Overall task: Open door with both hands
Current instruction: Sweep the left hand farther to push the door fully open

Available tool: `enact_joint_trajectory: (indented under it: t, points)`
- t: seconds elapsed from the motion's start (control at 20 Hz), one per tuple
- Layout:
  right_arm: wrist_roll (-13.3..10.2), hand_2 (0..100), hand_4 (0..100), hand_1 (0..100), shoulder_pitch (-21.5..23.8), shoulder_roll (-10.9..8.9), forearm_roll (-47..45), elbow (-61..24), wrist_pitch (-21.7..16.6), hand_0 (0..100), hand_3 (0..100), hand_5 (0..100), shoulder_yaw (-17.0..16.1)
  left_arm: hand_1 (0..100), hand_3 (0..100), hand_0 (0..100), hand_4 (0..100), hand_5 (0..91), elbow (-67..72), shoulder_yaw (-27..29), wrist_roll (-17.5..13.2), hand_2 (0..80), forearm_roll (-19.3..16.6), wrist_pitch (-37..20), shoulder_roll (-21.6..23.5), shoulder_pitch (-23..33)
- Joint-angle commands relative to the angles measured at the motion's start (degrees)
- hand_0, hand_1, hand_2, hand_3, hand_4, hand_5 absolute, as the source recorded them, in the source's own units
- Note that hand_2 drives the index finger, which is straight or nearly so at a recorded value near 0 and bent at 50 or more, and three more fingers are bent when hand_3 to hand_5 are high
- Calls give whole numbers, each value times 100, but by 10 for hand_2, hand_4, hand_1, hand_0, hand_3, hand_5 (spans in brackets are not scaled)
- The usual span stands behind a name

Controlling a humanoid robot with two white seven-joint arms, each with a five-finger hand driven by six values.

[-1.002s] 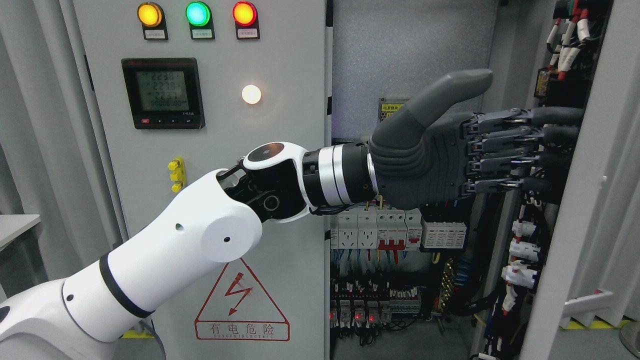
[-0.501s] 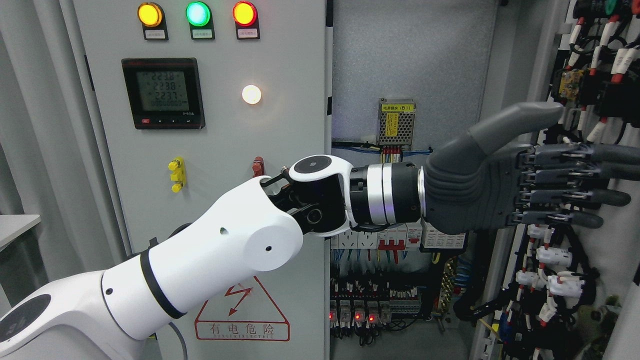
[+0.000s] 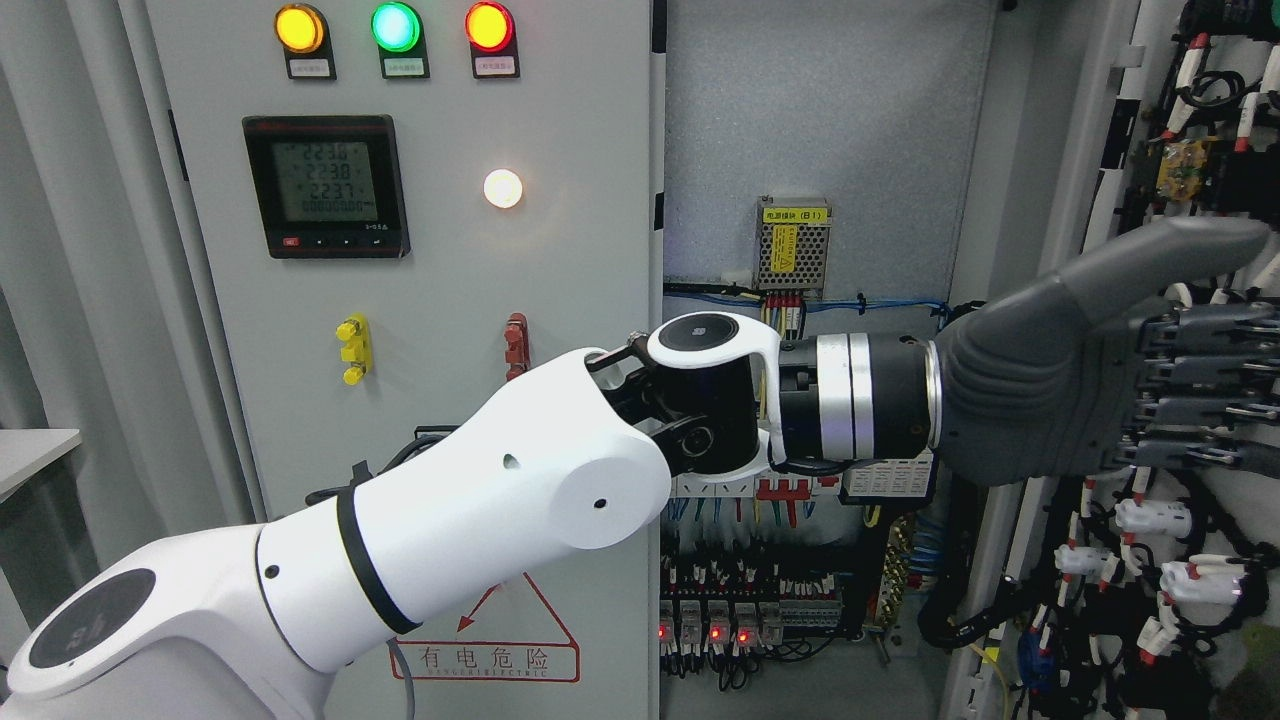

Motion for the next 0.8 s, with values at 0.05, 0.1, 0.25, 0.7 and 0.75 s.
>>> enact_joint_trajectory:
  t: [0.05, 0.1, 0.25, 0.7, 0.75]
  points:
    - [2, 0, 0, 0, -35, 0, 1, -167, -1, 219, 0, 0, 0, 0, 29, 290, 34, 0, 63, -124, 229, 28, 7, -12, -229, -187]
    - [2, 0, 0, 0, -44, 0, 1, -167, -1, 219, 0, 0, 0, 0, 29, 290, 34, 0, 63, -124, 238, 28, 7, -12, -229, -187]
    - [2, 0, 0, 0, -35, 0, 1, -167, -1, 219, 0, 0, 0, 0, 29, 290, 34, 0, 63, -132, 247, 28, 7, -12, -229, -178]
    - [2, 0, 0, 0, -35, -9, 1, -167, -1, 219, 0, 0, 0, 0, 28, 290, 34, 0, -8, -132, 239, 28, 16, -21, -229, -187]
    - [2, 0, 0, 0, -44, 0, 1, -167, -1, 219, 0, 0, 0, 0, 28, 290, 34, 0, -8, -141, 239, 28, 16, -12, -229, -187]
